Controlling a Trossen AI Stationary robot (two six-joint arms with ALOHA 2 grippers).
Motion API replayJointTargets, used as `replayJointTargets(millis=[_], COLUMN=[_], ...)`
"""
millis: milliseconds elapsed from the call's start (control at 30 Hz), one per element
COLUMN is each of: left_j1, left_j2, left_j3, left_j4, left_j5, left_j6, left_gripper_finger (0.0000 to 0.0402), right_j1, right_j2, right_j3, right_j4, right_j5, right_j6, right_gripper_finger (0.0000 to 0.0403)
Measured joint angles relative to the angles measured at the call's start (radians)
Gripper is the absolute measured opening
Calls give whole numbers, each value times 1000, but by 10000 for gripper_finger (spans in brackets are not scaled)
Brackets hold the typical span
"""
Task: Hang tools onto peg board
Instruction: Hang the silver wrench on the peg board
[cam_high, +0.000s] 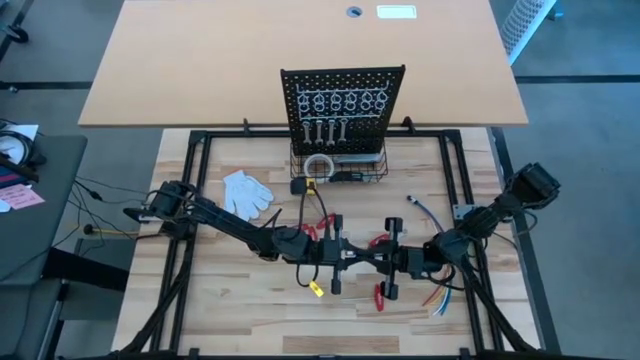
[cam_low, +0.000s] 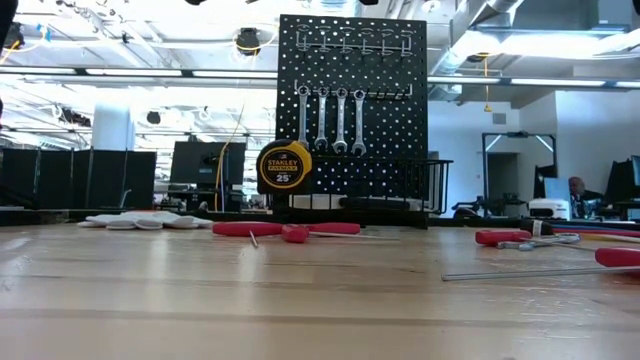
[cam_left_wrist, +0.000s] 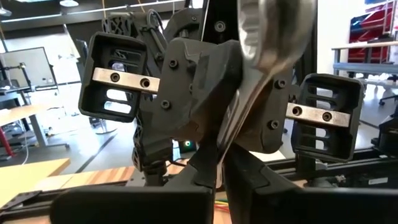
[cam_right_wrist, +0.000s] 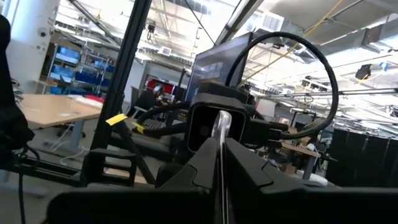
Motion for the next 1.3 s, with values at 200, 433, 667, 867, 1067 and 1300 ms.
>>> replayJointTargets(millis=[200, 433, 667, 867, 1067, 1300], left_j1=[0, 7, 17, 17, 17, 17], left_j2=[-7, -99, -106, -104, -104, -104], left_j3=[0, 57, 196, 202, 202, 202], left_j4=[-46, -433, -914, -926, -926, -926], left_j5=[-15, -120, -125, -123, -121, -121], left_j6=[-11, -78, -209, -213, -213, -213], left_gripper_finger=[3, 1, 1, 0, 0, 5], right_j1=[9, 71, 64, -21, -107, -164], right_j2=[0, -108, -305, -374, -332, -254], right_j3=[0, -1, -1, -2, -2, -2], right_j4=[-34, -198, -558, -804, -833, -740], right_j5=[33, 247, 268, 80, -10, -115], right_j6=[-3, -65, 203, 444, 515, 508], right_gripper_finger=[38, 96, 147, 153, 182, 196])
